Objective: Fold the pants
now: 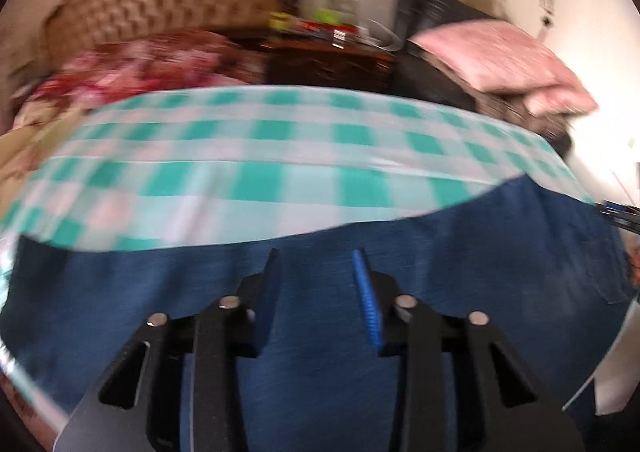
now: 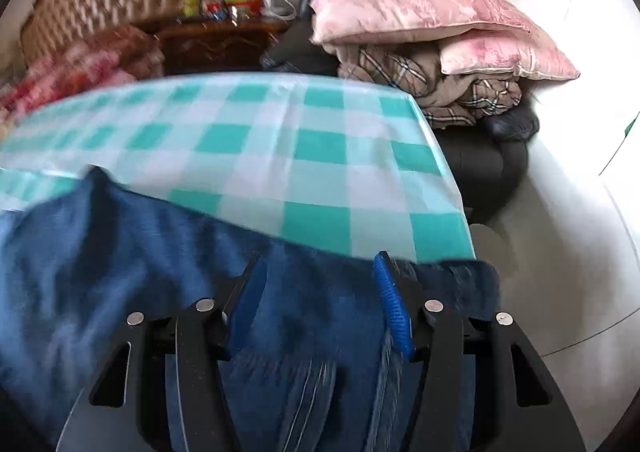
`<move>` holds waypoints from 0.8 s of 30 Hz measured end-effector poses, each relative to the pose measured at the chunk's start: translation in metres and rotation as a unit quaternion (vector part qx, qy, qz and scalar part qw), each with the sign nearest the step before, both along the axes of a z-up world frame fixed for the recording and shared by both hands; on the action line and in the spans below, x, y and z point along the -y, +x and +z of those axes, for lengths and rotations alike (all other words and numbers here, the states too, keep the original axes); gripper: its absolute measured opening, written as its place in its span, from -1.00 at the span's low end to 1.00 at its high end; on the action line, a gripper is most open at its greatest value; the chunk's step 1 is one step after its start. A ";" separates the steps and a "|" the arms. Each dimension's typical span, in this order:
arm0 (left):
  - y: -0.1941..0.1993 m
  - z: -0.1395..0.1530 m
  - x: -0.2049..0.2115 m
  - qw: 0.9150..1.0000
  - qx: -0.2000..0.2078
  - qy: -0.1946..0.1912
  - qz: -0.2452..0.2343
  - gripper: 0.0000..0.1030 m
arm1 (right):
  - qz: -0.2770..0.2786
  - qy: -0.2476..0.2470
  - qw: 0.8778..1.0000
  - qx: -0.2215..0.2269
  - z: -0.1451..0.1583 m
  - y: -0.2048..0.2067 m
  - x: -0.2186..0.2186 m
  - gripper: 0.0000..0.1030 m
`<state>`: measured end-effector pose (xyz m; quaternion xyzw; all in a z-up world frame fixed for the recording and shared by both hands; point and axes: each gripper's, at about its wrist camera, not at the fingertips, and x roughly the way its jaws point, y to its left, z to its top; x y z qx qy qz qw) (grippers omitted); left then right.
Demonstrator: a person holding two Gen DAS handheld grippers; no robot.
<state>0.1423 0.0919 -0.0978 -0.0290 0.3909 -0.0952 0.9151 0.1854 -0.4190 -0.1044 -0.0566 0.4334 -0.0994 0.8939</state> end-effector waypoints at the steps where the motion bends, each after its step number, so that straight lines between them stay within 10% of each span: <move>1: 0.011 -0.006 0.012 1.000 -0.008 -0.007 -0.020 -0.37 | 0.000 0.002 1.000 0.007 -0.001 -0.002 0.000 0.00; 9: 0.072 -0.051 -0.007 0.998 -0.059 0.020 0.026 -0.97 | -0.010 -0.048 0.999 0.022 -0.014 -0.002 -0.011 0.00; 13: 0.062 -0.039 -0.026 0.999 -0.040 -0.021 0.015 -0.97 | -0.012 -0.064 0.998 0.021 -0.016 0.000 -0.014 0.00; 16: 0.056 -0.049 -0.033 0.998 -0.061 0.019 0.026 -0.91 | -0.012 -0.065 0.998 0.021 -0.016 0.000 -0.015 0.01; 24: 0.034 -0.042 -0.204 0.981 -0.063 -0.005 0.185 -0.96 | -0.012 -0.071 0.997 0.020 -0.017 0.000 -0.015 0.02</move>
